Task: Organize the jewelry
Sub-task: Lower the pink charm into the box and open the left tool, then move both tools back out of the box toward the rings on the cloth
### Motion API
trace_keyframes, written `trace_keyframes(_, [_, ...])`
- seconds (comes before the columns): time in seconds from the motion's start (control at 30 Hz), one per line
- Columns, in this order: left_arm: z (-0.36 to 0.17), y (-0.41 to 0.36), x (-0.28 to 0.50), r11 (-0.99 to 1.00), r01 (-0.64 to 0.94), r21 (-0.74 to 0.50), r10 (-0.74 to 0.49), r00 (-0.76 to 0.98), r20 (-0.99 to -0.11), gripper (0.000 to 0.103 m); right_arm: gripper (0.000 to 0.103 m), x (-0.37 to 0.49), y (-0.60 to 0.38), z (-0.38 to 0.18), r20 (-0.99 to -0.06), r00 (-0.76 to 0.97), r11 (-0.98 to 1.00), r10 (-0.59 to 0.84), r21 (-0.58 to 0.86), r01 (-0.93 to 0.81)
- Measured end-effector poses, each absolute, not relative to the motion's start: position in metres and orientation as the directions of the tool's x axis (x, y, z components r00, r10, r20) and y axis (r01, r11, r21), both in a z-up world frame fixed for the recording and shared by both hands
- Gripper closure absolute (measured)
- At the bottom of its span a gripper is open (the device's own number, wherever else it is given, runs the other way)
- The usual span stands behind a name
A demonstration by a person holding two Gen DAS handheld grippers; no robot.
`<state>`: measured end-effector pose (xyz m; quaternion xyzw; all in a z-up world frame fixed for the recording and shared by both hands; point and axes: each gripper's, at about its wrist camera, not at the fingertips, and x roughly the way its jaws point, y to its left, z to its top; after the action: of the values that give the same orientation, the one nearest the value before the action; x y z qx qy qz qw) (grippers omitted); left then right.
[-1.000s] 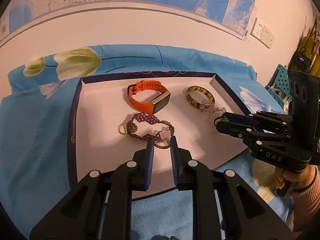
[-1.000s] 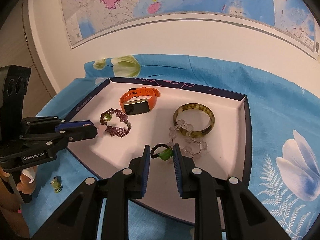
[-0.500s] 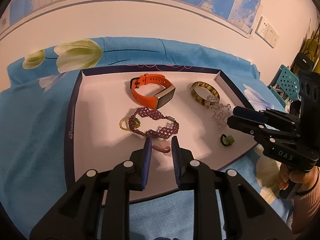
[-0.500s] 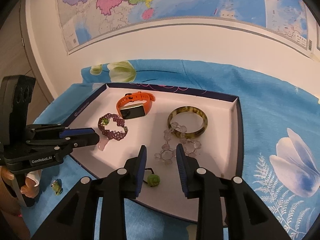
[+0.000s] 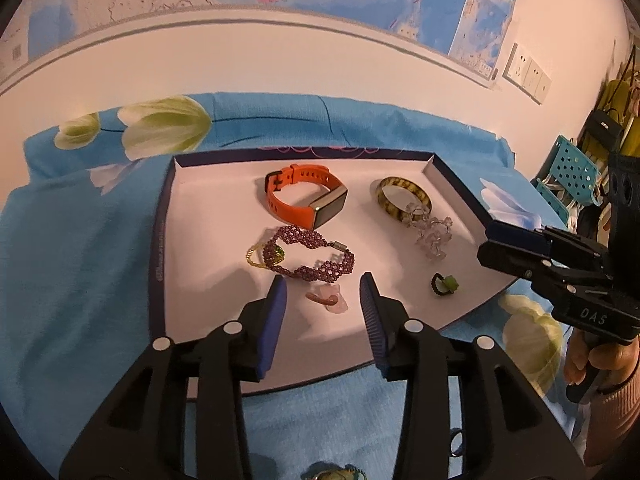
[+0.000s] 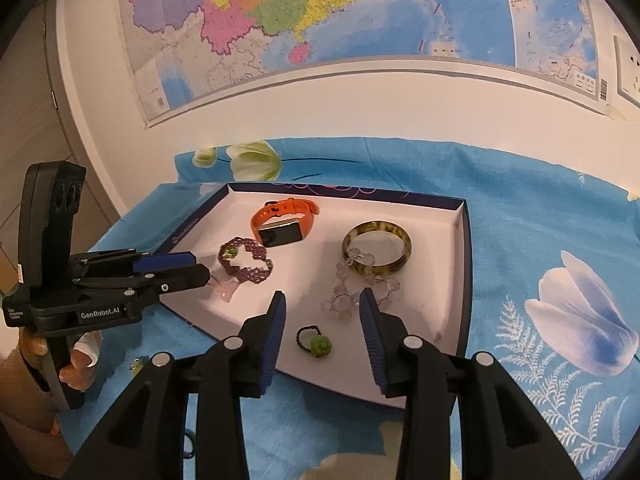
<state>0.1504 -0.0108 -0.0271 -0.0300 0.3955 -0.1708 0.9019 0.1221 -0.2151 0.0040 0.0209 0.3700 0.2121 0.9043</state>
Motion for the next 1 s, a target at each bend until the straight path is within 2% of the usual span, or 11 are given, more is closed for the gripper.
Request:
trace_keyframes(0.17, [-0.014, -0.002, 0.134, 0.942, 0.286, -0.173, -0.326, 0.669, -0.668, 0.061, 0.06, 0.108, -0.214, 0.01, -0.645, 0.635, 0.897, 0.425, 0.209, -0.389])
trace_keyframes(0.37, [-0.003, 0.009, 0.106, 0.944, 0.294, -0.148, -0.318, 0.702, -0.637, 0.058, 0.058, 0.088, -0.207, 0.014, -0.636, 0.619, 0.879, 0.46, 0.225, -0.421])
trace_keyframes(0.73, [-0.015, 0.022, 0.063, 0.939, 0.318, -0.133, -0.325, 0.686, -0.651, 0.058, 0.057, 0.054, -0.185, 0.001, -0.673, 0.552, 0.844, 0.493, 0.217, -0.49])
trace_keyframes(1.0, [-0.027, 0.034, 0.05, 0.944, 0.298, -0.145, -0.315, 0.667, -0.675, 0.063, 0.057, 0.039, -0.152, -0.006, -0.683, 0.488, 0.794, 0.543, 0.23, -0.562])
